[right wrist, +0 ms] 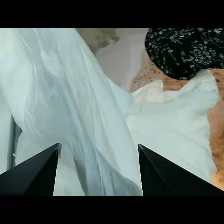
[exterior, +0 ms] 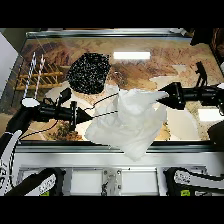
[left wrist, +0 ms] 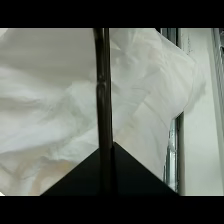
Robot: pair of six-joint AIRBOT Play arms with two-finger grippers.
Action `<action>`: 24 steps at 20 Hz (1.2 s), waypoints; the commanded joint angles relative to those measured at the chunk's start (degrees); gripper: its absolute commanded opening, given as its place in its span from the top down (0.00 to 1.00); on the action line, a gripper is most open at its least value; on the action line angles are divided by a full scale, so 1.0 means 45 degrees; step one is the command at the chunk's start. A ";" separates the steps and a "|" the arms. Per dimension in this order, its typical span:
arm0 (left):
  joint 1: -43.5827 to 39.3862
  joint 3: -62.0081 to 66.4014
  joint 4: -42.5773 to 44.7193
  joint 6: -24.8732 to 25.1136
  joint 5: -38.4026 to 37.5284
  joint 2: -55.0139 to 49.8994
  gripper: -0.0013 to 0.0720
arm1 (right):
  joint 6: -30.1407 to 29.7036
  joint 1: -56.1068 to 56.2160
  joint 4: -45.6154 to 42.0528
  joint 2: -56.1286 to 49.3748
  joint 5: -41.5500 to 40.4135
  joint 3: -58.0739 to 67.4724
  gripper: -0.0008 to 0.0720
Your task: Fold the clothes and pants, and hang the long-sleeved shirts on hangers.
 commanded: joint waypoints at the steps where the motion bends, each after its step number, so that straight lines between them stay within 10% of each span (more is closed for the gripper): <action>1: 0.0015 -0.0005 0.0005 0.0000 0.0005 0.0000 0.97 | -0.0243 0.0850 0.0262 -0.0296 0.0039 -0.0005 0.26; 23: 0.0015 -0.0005 0.0005 0.0000 0.0005 0.0000 0.97 | -0.0019 0.1438 0.0588 -0.0306 0.0044 -0.0005 0.27; 24: 0.0015 -0.0005 0.0005 0.0000 0.0005 0.0000 0.97 | -0.0024 0.1438 0.0588 -0.0306 0.0044 -0.0005 0.42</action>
